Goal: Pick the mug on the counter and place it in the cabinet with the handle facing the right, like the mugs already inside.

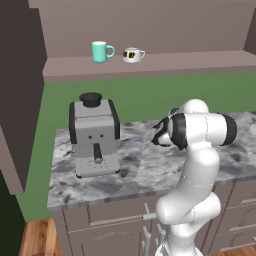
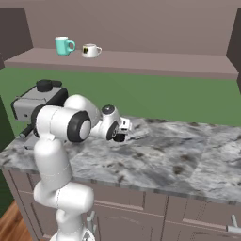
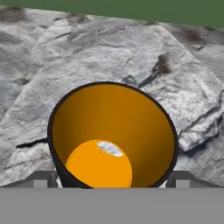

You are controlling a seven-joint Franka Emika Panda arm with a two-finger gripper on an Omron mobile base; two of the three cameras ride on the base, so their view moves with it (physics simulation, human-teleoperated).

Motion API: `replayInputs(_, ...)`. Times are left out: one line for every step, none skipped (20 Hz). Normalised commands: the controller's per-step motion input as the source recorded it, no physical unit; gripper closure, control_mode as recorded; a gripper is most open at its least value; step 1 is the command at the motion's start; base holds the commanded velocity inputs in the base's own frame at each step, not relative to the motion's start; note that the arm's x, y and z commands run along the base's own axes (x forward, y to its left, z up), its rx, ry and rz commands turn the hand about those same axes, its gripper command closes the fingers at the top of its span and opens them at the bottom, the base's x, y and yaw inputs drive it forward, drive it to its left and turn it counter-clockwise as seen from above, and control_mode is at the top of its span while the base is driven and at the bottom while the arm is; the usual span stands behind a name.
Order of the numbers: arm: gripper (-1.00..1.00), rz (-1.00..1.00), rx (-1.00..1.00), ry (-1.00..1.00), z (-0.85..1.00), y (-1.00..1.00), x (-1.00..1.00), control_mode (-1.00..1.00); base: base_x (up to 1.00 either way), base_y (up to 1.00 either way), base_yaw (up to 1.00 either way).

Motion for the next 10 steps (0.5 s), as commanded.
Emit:
replayInputs(1.0, 0.0, 0.0, -0.05, -0.26, 0.02, 0.17, -1.0, 0.0, 0.0, 0.0)
replayInputs(1.0, 0.0, 0.0, -0.03, -0.23, 0.0, 0.13, -1.0, 0.0, 0.0, 0.0)
replayInputs(1.0, 0.0, 0.01, -0.01, -0.21, 0.03, 0.1, -1.0, 0.0, 0.0, 0.0)
replayInputs(1.0, 0.0, 0.03, 0.0, -0.24, 0.07, 0.1, -1.0, 0.0, 0.0, 0.0)
replayInputs(1.0, 0.0, 0.02, 0.0, -0.23, 0.06, 0.1, -1.0, 0.0, 0.0, 0.0)
replayInputs(1.0, 0.0, 0.01, 0.0, -0.18, 0.04, 0.13, -1.0, 0.0, 0.0, 0.0)
replayInputs(1.0, 0.0, 0.0, 0.0, -0.09, 0.03, 0.12, -1.0, 0.0, 0.0, 0.0)
replayInputs(1.0, 0.0, 0.0, -0.01, -0.03, 0.14, 0.1, -1.0, 0.0, 0.0, 0.0)
replayInputs(1.0, 0.0, 0.0, -0.02, -0.01, 0.19, 0.0, -1.0, 0.0, 0.0, 0.0)
replayInputs(1.0, 0.0, 0.0, -0.06, 0.0, 0.25, 0.0, -1.0, 0.0, 0.0, 0.0)
